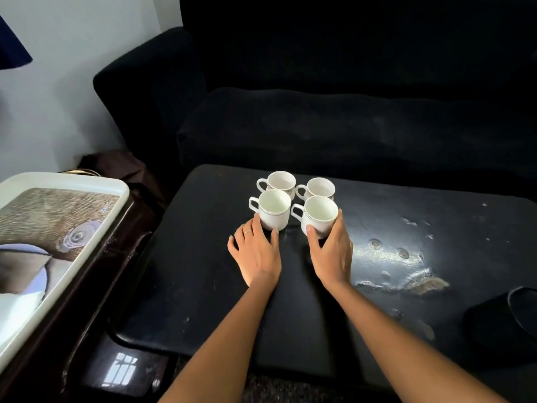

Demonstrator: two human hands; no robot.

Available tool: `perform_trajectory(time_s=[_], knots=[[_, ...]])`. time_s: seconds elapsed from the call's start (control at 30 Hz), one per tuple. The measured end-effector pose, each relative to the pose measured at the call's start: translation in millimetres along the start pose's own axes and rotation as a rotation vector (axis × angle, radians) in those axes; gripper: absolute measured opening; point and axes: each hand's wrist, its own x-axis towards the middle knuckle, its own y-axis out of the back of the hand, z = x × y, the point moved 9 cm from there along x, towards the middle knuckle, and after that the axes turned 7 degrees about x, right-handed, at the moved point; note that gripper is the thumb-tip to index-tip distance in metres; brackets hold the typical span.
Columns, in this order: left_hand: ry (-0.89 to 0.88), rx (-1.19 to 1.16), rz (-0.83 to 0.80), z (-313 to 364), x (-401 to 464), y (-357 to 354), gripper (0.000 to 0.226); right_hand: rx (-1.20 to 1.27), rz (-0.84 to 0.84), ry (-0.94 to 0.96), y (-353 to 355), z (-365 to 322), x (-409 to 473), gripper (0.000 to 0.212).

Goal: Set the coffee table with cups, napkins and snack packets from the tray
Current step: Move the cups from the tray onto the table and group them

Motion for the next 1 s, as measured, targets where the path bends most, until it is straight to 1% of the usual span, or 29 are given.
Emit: perform_trajectory(time_s=[0.73,0.83,0.93,1.0], knots=[[0.013,0.023,-0.013,-2.1,1.9,-4.9,0.053,-0.01,-0.026,0.042,-7.4,5.3,5.9,0.071],[0.008,0.01,-0.017,-1.7,0.2,-3.4,0.054,0.013,-0.023,0.032,-7.1,6.0,5.0,0.077],[-0.031,-0.081,-0.036,-0.1,-5.3,0.7,0.057,0.063,0.007,-0.027,-1.0,8.1,1.5,0.087],[-0.067,-0.123,-0.051,-0.1,-12.2,4.3,0.057,0.069,0.033,-0.049,4.9,8.1,-2.4,0.087]])
